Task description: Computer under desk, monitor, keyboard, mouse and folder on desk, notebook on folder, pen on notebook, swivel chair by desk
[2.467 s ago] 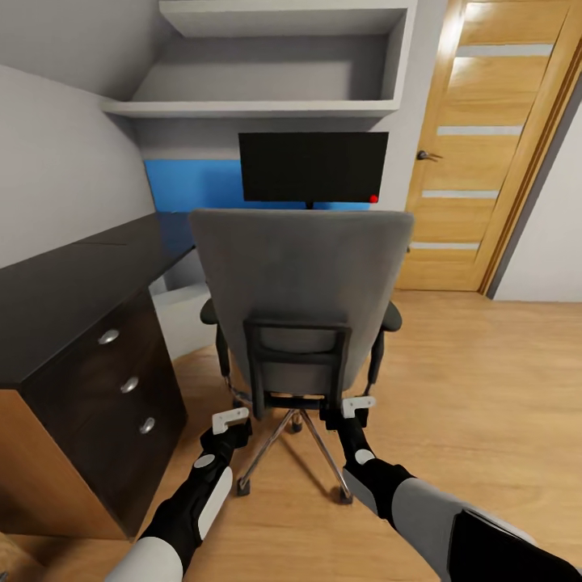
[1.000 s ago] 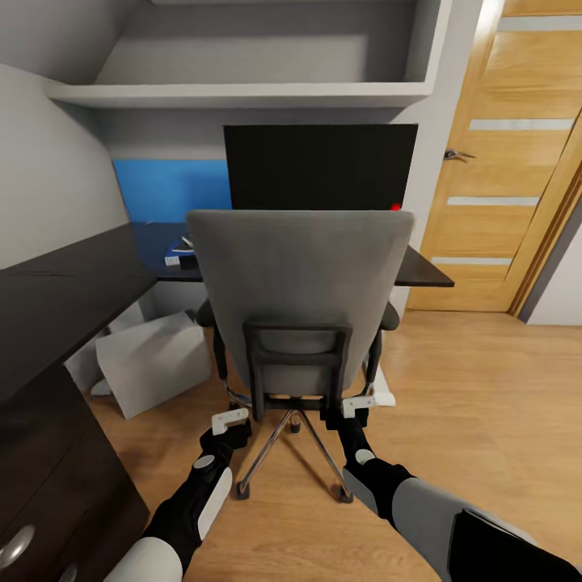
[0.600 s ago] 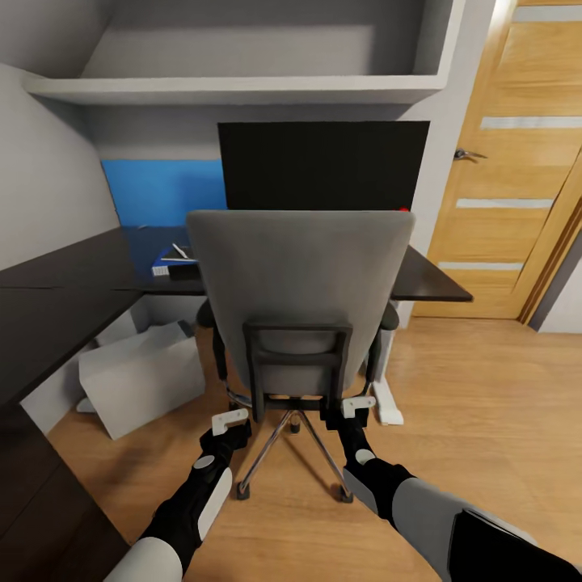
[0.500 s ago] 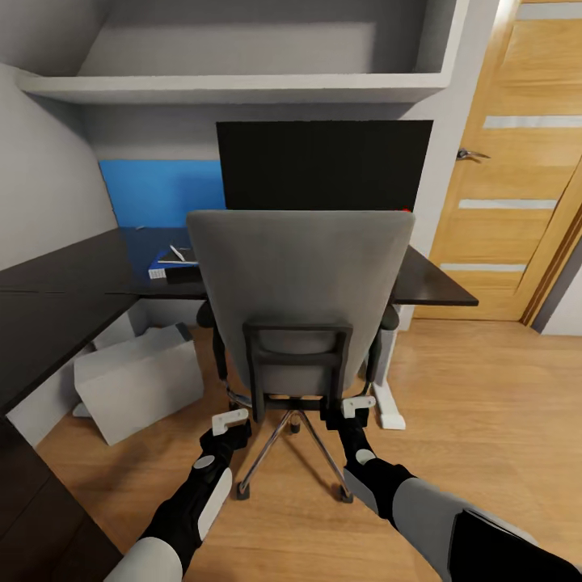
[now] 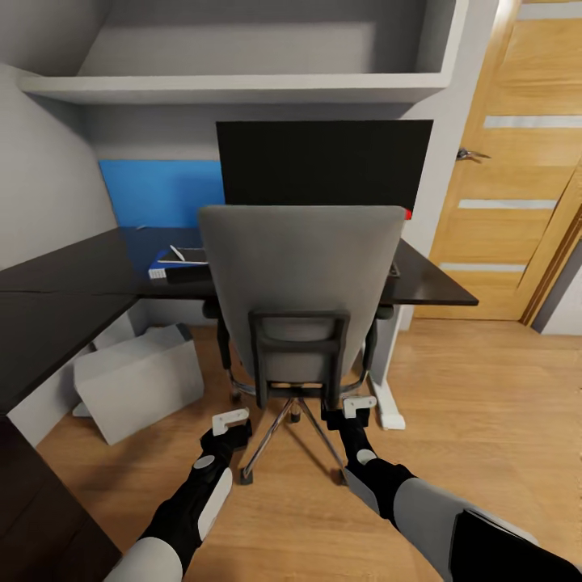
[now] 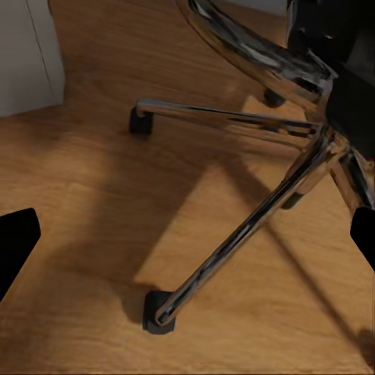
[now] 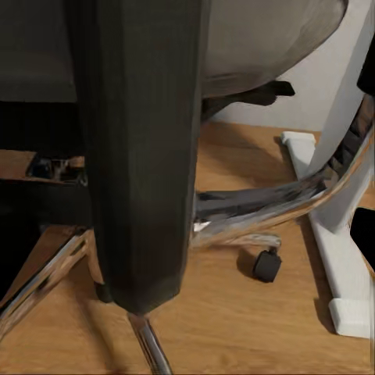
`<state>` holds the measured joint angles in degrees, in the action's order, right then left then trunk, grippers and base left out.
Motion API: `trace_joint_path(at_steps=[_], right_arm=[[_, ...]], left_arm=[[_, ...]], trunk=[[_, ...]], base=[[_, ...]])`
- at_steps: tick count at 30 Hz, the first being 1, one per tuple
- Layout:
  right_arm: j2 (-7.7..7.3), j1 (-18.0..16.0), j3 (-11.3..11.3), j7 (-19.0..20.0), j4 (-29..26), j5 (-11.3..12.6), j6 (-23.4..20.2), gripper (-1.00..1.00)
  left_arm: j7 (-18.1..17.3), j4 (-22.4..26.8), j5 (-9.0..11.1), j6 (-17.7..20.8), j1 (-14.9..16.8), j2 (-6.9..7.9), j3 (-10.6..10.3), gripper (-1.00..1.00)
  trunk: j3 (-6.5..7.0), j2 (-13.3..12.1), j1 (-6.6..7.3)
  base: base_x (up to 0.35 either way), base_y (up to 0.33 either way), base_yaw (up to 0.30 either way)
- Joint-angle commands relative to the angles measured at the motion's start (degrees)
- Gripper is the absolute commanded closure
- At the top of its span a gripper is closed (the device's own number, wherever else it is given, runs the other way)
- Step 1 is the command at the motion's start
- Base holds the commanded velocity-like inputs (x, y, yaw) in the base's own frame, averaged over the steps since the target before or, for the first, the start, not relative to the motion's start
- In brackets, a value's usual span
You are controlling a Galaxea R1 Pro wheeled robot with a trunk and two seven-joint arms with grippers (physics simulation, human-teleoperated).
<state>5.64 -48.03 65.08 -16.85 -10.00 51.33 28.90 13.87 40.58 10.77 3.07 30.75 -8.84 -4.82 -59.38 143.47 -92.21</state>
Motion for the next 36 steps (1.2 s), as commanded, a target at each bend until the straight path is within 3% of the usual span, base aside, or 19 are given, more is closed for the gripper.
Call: trace_joint_path(at_steps=[1,27,36], right_arm=[[-0.01,0.0,0.5,-0.4,0.0,0.3,0.1,-1.00],[-0.01,0.0,0.5,-0.4,0.0,0.2,0.1,-1.00],[-0.02,0.0,0.5,-0.4,1.1,0.3,0.1,-1.00]], left_arm=[[0.5,0.1,0.5,0.3,0.0,0.05,-0.3,-1.00],[0.5,0.1,0.5,0.2,0.0,0.05,-0.3,-1.00],[0.5,0.1,0.5,0.4,0.0,0.11,-0.2,-1.00]], trunk=[[-0.05,0.0,0.05],[-0.05,0.0,0.05],[1.94,-0.1,0.28]], base=[[-0.322,0.000,0.000],[-0.334,0.000,0.000],[-0.326,0.000,0.000]])
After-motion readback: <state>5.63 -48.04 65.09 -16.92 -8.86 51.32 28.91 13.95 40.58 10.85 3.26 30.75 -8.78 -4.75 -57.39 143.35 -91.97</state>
